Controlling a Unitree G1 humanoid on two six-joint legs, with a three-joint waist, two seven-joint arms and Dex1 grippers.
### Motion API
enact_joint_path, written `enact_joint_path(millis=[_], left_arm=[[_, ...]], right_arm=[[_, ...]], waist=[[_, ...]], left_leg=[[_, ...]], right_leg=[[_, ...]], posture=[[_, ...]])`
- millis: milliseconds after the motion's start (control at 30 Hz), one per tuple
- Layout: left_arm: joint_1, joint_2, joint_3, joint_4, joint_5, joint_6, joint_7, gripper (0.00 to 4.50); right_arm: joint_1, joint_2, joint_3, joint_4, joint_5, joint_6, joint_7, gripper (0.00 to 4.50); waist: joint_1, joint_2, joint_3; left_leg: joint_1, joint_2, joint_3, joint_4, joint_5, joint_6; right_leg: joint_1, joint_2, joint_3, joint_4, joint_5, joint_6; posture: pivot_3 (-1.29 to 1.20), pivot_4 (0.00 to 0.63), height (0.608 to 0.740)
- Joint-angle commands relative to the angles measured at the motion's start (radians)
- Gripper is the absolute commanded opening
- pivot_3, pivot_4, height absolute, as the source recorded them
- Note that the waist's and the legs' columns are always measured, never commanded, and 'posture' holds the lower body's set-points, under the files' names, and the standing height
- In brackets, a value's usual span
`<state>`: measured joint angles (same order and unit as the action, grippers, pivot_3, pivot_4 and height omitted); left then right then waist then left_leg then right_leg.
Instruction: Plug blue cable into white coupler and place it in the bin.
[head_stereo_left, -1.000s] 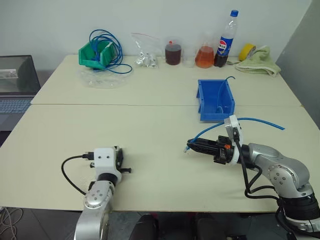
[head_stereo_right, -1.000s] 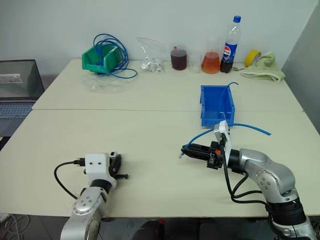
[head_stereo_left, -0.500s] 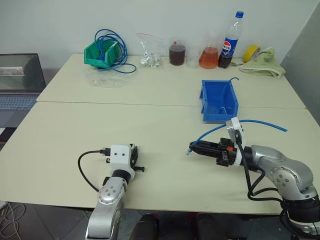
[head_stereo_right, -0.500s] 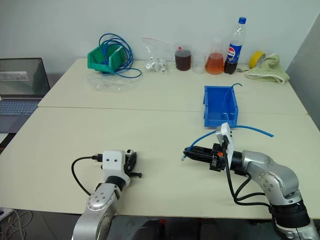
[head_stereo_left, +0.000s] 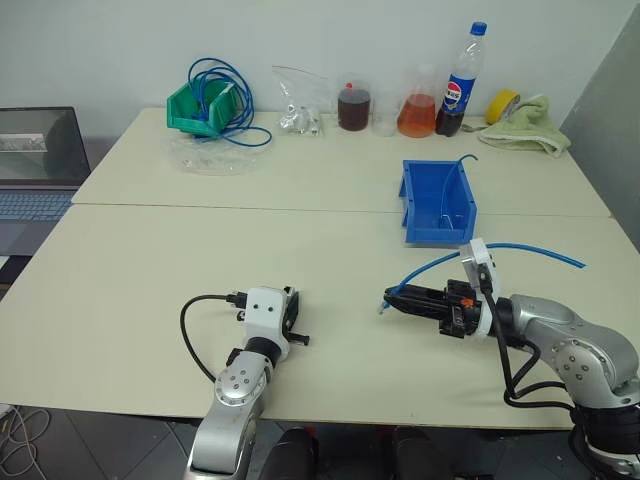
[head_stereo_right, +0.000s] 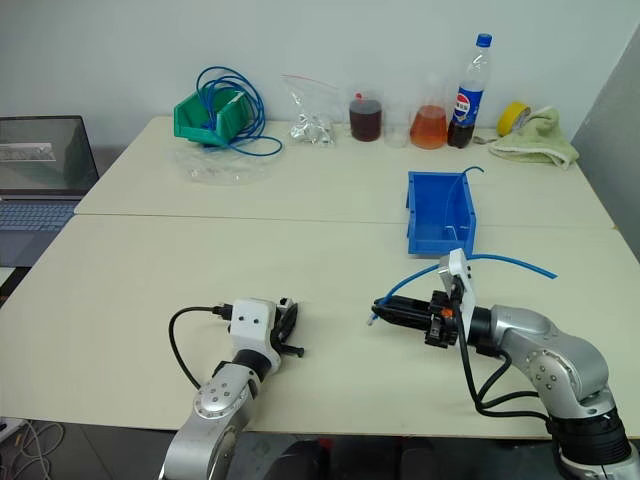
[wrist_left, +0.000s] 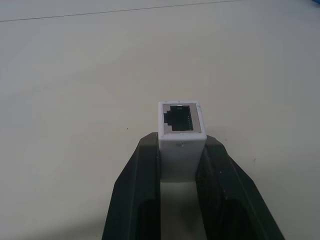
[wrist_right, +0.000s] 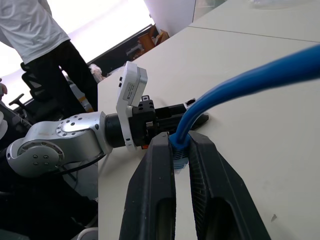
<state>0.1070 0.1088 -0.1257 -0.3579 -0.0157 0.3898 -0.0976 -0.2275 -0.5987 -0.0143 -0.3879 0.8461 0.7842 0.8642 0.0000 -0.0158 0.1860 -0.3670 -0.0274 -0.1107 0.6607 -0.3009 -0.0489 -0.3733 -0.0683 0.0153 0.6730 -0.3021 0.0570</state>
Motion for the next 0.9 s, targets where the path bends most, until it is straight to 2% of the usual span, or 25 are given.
enact_joint_path(millis=[33,200,267,300,800,900], left_arm=[[0.013,-0.006,-0.009,0.02,0.003,0.029,-0.002,0.61],[0.012,-0.018,0.013,0.035,-0.013,0.043,0.003,0.61],[0.011,-0.025,0.027,0.037,-0.022,0.047,0.007,1.31],[0.01,-0.028,0.032,0.037,-0.025,0.052,0.008,1.41],[0.006,0.003,0.075,0.022,-0.044,0.064,-0.011,4.5],[0.012,0.025,0.095,0.008,-0.047,0.066,-0.018,4.5]], right_arm=[[-0.004,-0.005,-0.022,-0.04,0.022,0.001,-0.001,0.11],[-0.007,-0.008,-0.025,-0.04,0.022,0.004,0.003,0.11],[-0.01,-0.008,-0.025,-0.039,0.022,0.006,0.003,0.11],[-0.011,-0.008,-0.024,-0.039,0.023,0.006,0.004,0.11],[-0.04,-0.003,-0.018,-0.024,0.022,0.011,0.007,0.11],[-0.041,-0.003,-0.019,-0.023,0.022,0.011,0.009,0.11]], waist=[[0.0,0.0,0.0],[0.0,0.0,0.0],[0.0,0.0,0.0],[0.0,0.0,0.0],[-0.007,0.001,-0.001],[-0.01,0.001,-0.001]], left_leg=[[0.0,0.0,0.0,0.0,0.0,0.0],[0.0,0.0,0.0,0.0,0.0,0.0],[0.001,0.0,0.0,0.0,0.0,0.0],[0.001,0.0,0.0,0.0,0.0,0.0],[0.002,0.005,0.0,0.0,0.0,0.0],[0.002,0.005,0.0,0.0,0.0,0.0]], right_leg=[[0.0,0.0,0.0,0.0,0.0,0.0],[0.0,0.0,0.0,0.0,0.0,0.0],[0.001,0.0,0.0,0.0,0.0,0.0],[0.001,0.0,0.0,0.0,0.0,0.0],[0.0,0.006,0.0,0.001,0.0,0.0],[0.0,0.007,0.001,0.001,0.0,0.0]], posture=[[0.0,0.15,0.74],[0.0,0.15,0.74],[0.0,0.15,0.74],[0.0,0.15,0.74],[0.0,0.15,0.74],[0.0,0.15,0.74]])
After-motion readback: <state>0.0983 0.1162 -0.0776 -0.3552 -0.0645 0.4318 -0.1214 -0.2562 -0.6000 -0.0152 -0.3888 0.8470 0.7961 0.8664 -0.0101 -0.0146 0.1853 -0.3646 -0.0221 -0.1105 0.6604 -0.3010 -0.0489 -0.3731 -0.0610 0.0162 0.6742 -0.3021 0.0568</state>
